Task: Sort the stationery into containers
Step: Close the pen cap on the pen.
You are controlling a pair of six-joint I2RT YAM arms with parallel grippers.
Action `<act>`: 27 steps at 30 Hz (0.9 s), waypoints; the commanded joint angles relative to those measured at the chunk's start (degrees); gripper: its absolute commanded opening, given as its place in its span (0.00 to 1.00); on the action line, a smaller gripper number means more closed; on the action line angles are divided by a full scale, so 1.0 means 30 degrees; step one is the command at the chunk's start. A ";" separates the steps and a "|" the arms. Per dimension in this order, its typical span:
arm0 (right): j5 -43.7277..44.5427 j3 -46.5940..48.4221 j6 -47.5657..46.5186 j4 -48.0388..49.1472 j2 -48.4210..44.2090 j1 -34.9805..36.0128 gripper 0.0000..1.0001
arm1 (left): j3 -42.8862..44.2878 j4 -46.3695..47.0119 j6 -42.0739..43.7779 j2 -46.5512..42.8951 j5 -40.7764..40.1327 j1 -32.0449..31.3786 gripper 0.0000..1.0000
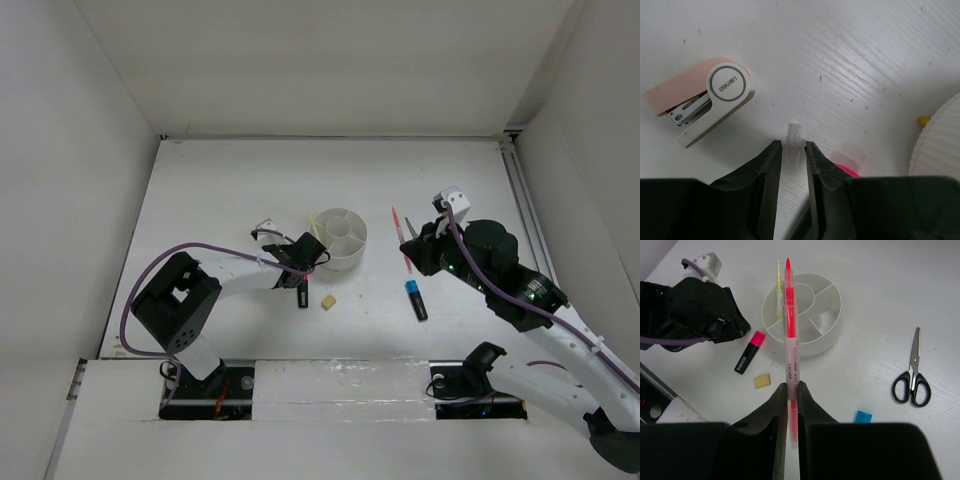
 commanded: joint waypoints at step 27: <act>-0.0796 -0.0231 -0.0158 0.1438 -0.0396 0.0147 0.00 | 0.0789 0.0573 0.3435 -0.7261 -0.0168 0.0101 0.00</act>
